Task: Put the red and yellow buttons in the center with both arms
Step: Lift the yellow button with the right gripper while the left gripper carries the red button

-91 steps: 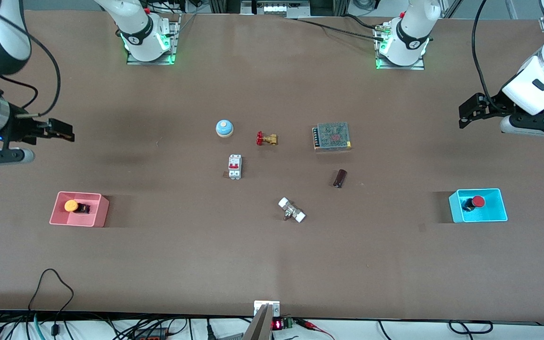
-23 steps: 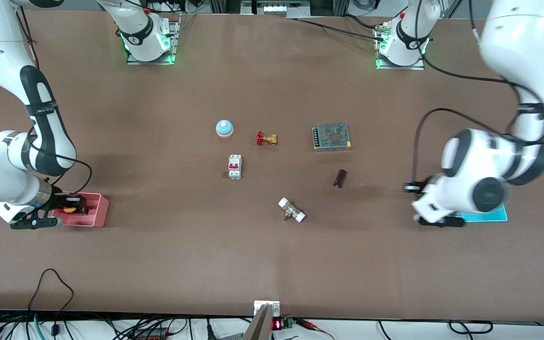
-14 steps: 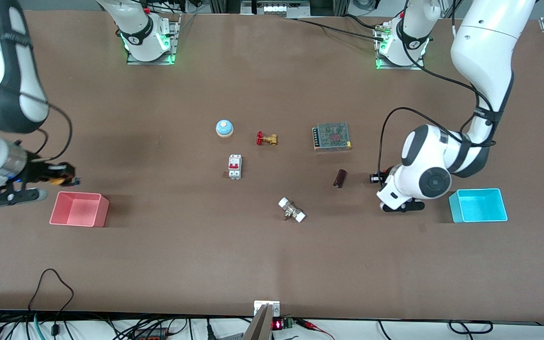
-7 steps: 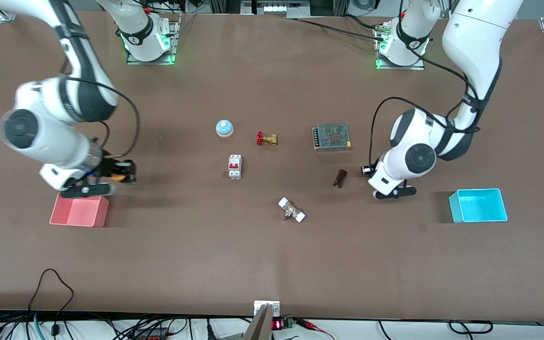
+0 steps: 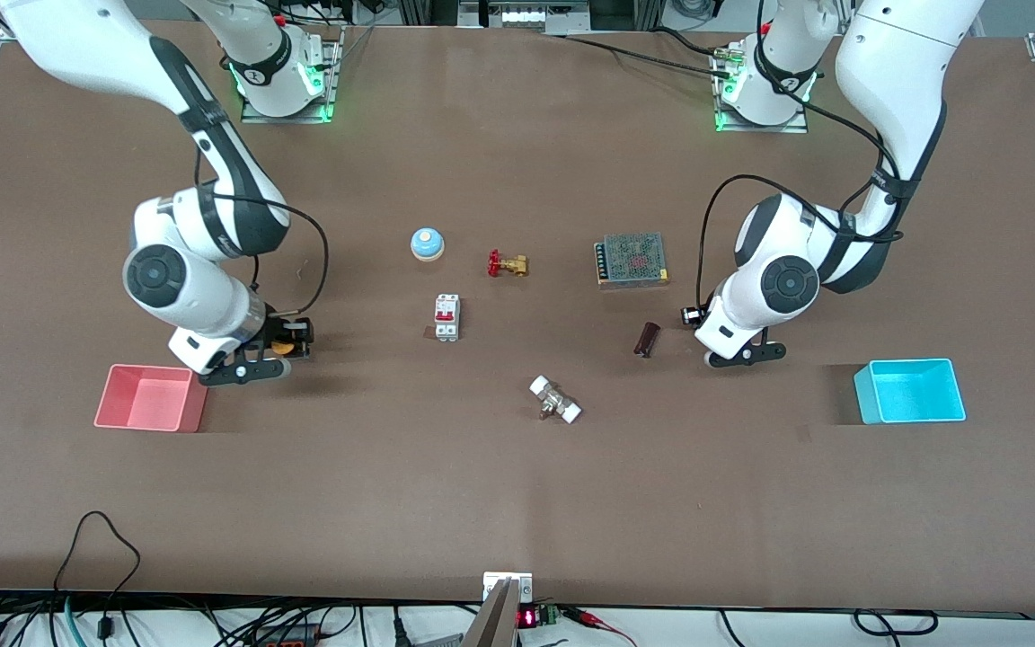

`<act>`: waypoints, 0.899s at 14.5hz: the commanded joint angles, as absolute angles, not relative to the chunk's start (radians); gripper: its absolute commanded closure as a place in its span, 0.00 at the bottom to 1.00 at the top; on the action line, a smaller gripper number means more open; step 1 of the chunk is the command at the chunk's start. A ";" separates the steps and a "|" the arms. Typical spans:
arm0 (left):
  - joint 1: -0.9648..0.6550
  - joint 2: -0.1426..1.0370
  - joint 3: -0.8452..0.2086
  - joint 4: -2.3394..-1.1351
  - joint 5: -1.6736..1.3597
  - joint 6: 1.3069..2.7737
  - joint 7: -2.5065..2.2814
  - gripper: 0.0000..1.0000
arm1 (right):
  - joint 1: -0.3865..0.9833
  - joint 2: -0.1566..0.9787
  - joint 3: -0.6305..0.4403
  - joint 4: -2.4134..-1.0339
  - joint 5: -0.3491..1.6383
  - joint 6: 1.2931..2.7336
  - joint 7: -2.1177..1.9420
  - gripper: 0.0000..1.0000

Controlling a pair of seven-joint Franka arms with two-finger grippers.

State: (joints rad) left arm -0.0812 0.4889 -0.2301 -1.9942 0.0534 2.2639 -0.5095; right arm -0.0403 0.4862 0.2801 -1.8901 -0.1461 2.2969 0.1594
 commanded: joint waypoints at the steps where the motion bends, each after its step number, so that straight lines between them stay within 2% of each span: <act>1: -0.086 0.456 -0.222 -2.023 0.041 2.278 -0.515 0.76 | -0.015 0.514 0.281 -1.882 -0.175 2.313 0.179 0.76; 2: -0.086 0.457 -0.222 -2.022 0.041 2.278 -0.514 0.58 | -0.014 0.523 0.281 -1.882 -0.175 2.318 0.181 0.76; 3: -0.083 0.457 -0.222 -2.022 0.041 2.278 -0.514 0.17 | -0.009 0.526 0.281 -1.882 -0.175 2.325 0.181 0.76; 4: -0.081 0.457 -0.222 -2.020 0.041 2.275 -0.512 0.00 | -0.009 0.531 0.281 -1.882 -0.175 2.330 0.181 0.75; 7: -0.080 0.453 -0.221 -2.011 0.041 2.266 -0.509 0.00 | -0.009 0.537 0.281 -1.884 -0.175 2.332 0.184 0.69; 10: -0.078 0.417 -0.218 -2.008 0.041 2.261 -0.503 0.00 | -0.009 0.545 0.281 -1.884 -0.175 2.335 0.186 0.69; 13: -0.075 0.399 -0.207 -1.919 0.051 2.144 -0.489 0.00 | -0.009 0.554 0.281 -1.884 -0.175 2.347 0.186 0.63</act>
